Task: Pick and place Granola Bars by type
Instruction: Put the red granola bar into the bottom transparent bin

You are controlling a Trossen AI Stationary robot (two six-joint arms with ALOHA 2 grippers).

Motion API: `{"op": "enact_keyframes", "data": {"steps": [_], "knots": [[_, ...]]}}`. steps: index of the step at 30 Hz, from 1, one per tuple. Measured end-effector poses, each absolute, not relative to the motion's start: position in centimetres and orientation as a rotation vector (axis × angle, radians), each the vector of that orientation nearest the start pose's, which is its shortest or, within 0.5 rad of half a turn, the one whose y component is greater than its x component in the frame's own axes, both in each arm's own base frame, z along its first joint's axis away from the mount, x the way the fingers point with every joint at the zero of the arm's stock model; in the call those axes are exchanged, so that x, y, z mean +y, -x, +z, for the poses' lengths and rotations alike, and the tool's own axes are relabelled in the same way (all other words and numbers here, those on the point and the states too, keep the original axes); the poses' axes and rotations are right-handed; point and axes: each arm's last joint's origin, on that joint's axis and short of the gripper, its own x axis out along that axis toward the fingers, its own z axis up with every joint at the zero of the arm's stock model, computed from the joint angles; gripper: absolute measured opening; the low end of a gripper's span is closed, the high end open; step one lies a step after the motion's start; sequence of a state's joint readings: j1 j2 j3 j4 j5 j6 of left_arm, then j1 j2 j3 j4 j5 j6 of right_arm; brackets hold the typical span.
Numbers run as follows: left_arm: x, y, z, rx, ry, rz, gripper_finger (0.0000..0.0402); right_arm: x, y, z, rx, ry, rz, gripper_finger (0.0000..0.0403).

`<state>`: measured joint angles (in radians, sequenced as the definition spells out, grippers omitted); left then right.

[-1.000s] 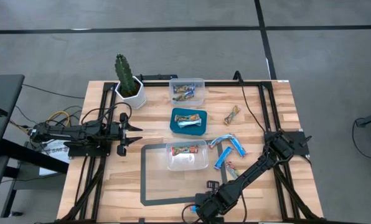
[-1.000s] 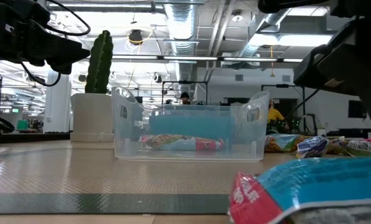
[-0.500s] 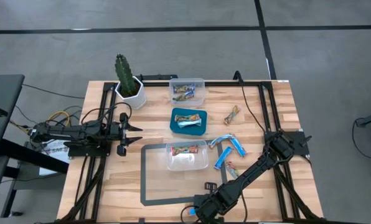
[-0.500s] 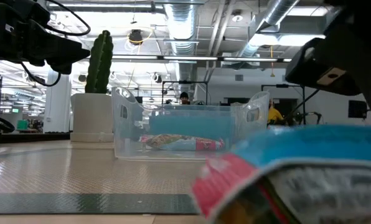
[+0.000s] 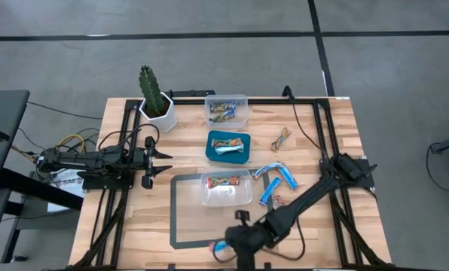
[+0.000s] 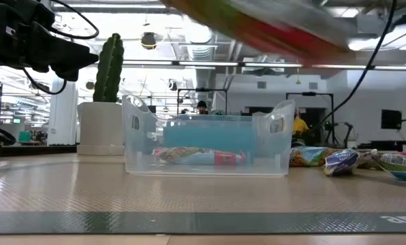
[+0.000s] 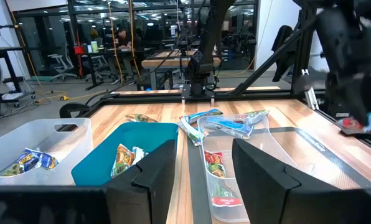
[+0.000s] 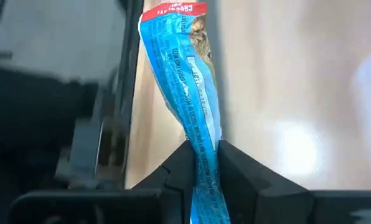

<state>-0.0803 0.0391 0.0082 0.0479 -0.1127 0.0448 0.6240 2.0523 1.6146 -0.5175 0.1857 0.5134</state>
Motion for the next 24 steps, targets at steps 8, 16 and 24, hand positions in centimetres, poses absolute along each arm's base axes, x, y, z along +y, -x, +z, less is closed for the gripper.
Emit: {"op": "enact_keyframes", "data": {"steps": [8, 16, 24], "knots": [[-0.5, -9.9, 16.8, -0.016, -0.043, 0.032, 0.0153, 21.0, -38.6, 26.8, 0.666, -0.001, 0.127, 0.006], [-0.5, -9.9, 16.8, -0.016, -0.043, 0.032, 0.0153, 15.4, -37.8, 32.2, 0.577, 0.008, 0.047, 0.006], [-0.5, -9.9, 16.8, -0.016, -0.043, 0.033, 0.0153, 11.6, -35.8, 34.6, 0.647, 0.008, -0.025, 0.006]]}}
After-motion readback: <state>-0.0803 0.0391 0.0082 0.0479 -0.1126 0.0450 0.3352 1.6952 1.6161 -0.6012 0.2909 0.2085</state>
